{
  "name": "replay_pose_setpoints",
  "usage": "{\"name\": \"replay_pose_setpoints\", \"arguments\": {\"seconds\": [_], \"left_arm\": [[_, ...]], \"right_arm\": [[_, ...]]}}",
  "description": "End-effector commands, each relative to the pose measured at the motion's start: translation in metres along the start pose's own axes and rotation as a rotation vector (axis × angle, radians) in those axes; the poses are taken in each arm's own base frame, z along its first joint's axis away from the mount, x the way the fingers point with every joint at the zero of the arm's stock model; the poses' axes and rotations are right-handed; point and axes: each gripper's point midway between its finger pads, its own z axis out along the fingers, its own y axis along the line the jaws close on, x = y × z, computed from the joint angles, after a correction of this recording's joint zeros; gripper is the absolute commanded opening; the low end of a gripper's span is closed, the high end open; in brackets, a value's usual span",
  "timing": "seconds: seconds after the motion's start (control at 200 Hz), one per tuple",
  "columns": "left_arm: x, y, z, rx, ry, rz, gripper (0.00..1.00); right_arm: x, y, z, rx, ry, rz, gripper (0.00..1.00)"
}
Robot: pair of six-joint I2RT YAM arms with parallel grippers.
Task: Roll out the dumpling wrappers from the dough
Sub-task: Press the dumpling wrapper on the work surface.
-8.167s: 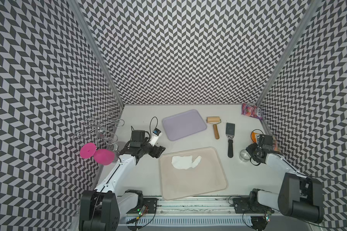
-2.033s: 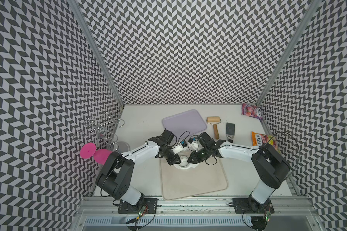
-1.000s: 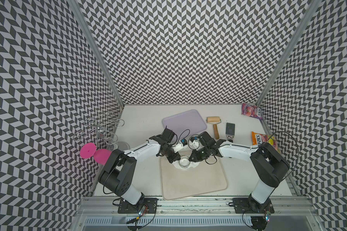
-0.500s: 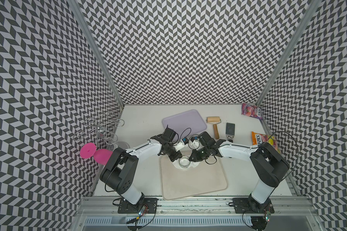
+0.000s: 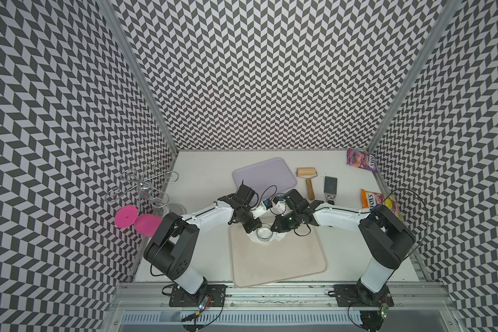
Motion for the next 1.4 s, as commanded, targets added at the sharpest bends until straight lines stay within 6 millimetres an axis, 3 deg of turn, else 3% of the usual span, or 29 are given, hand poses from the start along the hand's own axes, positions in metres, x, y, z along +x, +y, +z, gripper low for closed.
{"name": "replay_pose_setpoints", "arguments": {"seconds": [0.0,0.17,0.356,0.481,0.791,1.397], "left_arm": [[0.003,-0.010,0.001,0.024,0.030,-0.014,0.13],[-0.026,-0.004,-0.017,-0.004,-0.049,-0.001,0.20],[-0.040,-0.006,-0.035,-0.010,-0.077,0.020,0.31],[-0.033,-0.007,-0.040,-0.007,-0.045,0.013,0.37],[0.007,-0.021,-0.030,0.077,0.115,-0.056,0.36],[0.021,-0.018,-0.008,0.098,0.160,-0.108,0.28]], "right_arm": [[0.009,-0.016,0.016,0.098,0.013,-0.045,0.00],[-0.003,0.003,0.007,0.077,-0.019,-0.074,0.00],[-0.016,0.020,-0.009,0.058,-0.059,-0.086,0.13],[-0.022,0.028,-0.020,0.053,-0.085,-0.095,0.19],[-0.020,0.033,-0.023,0.025,-0.094,-0.083,0.23],[-0.012,0.023,-0.009,0.016,-0.074,-0.065,0.23]]}}
